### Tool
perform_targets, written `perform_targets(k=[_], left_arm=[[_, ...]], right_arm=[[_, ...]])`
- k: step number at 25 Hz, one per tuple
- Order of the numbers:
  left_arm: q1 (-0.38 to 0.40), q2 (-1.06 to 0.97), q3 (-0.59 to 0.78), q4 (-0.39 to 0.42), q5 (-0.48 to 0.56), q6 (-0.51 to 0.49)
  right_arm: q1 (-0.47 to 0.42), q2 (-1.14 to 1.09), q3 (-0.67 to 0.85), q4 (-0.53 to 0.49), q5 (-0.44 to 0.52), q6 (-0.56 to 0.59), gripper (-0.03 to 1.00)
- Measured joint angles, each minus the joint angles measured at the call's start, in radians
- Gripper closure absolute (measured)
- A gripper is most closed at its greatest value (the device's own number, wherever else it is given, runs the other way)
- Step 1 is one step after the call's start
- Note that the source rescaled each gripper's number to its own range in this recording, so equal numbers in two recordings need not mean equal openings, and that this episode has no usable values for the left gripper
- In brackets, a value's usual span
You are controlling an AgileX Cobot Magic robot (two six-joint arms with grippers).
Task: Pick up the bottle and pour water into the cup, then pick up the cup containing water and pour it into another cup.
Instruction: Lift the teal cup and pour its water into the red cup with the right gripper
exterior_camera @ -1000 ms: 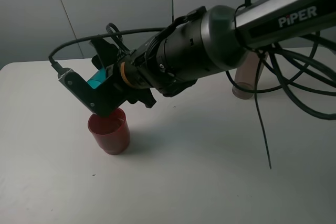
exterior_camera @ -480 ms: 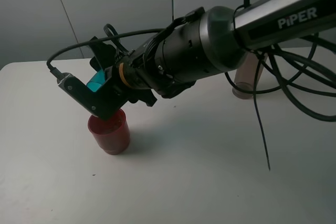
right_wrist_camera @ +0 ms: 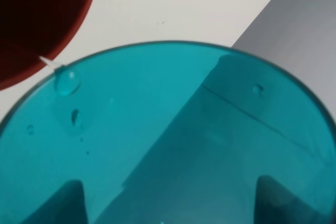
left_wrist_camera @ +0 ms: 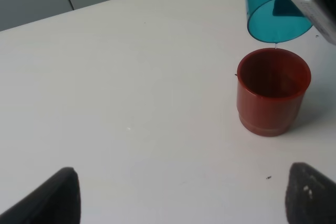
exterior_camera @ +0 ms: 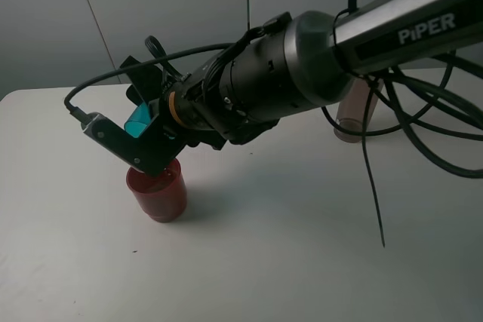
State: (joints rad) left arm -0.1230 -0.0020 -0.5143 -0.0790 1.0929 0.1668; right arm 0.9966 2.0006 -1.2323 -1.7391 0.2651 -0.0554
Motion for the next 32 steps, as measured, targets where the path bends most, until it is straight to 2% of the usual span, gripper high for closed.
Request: perform_targets(k=[16, 22, 24, 27, 30, 32], left_arm=[[0.000, 0.000, 0.000, 0.000, 0.000, 0.000], [0.000, 0.000, 0.000, 0.000, 0.000, 0.000], [0.000, 0.000, 0.000, 0.000, 0.000, 0.000], [0.000, 0.000, 0.000, 0.000, 0.000, 0.000], [0.000, 0.000, 0.000, 0.000, 0.000, 0.000], [0.000, 0.000, 0.000, 0.000, 0.000, 0.000]], right_arm=[[0.000, 0.000, -0.002, 0.000, -0.002, -0.123, 0.89], [0.000, 0.000, -0.002, 0.000, -0.004, -0.128, 0.89], [0.000, 0.000, -0.002, 0.000, -0.009, -0.100, 0.89], [0.000, -0.003, -0.002, 0.000, -0.035, 0.004, 0.89], [-0.007, -0.035, -0.002, 0.000, -0.097, 0.174, 0.89], [-0.029, -0.068, -0.002, 0.000, -0.169, 0.338, 0.89]])
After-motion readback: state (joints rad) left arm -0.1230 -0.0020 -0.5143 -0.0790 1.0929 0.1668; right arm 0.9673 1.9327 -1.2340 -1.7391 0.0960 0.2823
